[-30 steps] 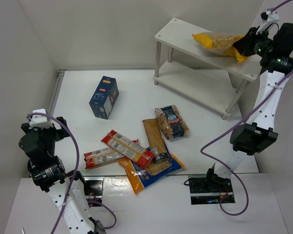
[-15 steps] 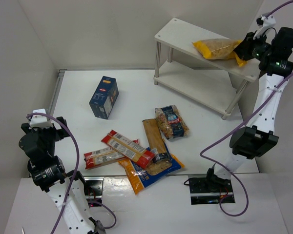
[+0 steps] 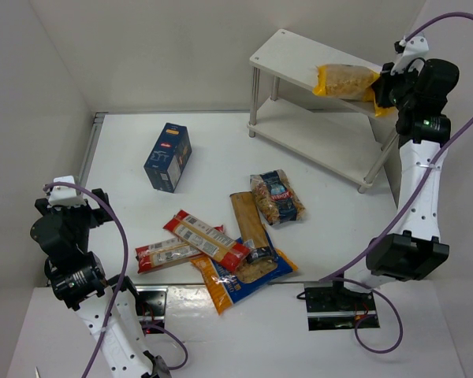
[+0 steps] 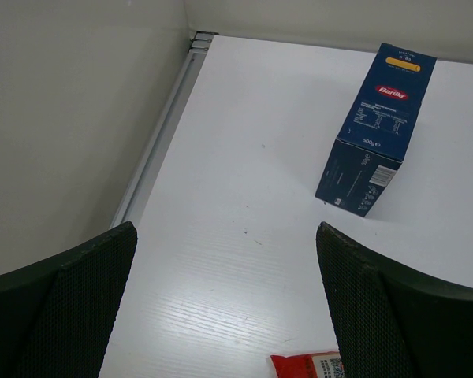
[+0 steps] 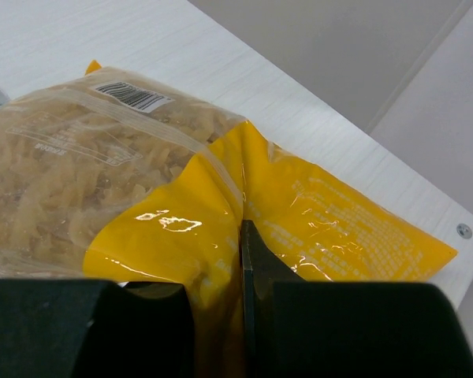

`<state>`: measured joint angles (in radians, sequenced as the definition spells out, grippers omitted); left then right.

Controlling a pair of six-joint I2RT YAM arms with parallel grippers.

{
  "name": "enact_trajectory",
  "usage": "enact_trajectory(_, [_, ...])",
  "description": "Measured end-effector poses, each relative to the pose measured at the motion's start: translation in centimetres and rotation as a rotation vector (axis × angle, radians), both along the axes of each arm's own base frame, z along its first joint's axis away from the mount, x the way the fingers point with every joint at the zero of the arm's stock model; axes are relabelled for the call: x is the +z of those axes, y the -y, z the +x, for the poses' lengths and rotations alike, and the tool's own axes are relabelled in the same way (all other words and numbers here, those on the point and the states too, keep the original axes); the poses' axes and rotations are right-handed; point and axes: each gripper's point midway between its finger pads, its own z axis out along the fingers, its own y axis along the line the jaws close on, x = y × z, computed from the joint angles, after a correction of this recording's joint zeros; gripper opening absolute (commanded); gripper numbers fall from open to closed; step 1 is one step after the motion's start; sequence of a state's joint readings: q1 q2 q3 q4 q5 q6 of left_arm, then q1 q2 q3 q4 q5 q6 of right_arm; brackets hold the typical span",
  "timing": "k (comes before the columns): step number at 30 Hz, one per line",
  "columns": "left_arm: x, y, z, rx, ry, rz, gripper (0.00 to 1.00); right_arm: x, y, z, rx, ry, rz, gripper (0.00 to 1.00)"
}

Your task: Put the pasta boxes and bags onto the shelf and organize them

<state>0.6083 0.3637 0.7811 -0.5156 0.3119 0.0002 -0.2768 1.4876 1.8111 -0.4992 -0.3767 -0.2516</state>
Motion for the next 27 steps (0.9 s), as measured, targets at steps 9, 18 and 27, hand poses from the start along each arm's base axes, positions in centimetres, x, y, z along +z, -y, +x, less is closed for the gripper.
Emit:
enact_trajectory(9, [0.0, 0.0, 0.0, 0.000, 0.000, 0.000, 1.00, -0.7, 0.6, 0.0, -0.063, 0.015, 0.004, 0.00])
enact_trajectory(18, [0.0, 0.0, 0.0, 0.000, 0.000, 0.000, 1.00, -1.0, 1.0, 0.6, -0.074, 0.006, 0.010, 0.13])
enact_trajectory(27, [0.0, 0.0, 0.0, 0.000, 0.000, 0.000, 1.00, -1.9, 2.1, 1.6, -0.097, -0.013, 0.036, 0.58])
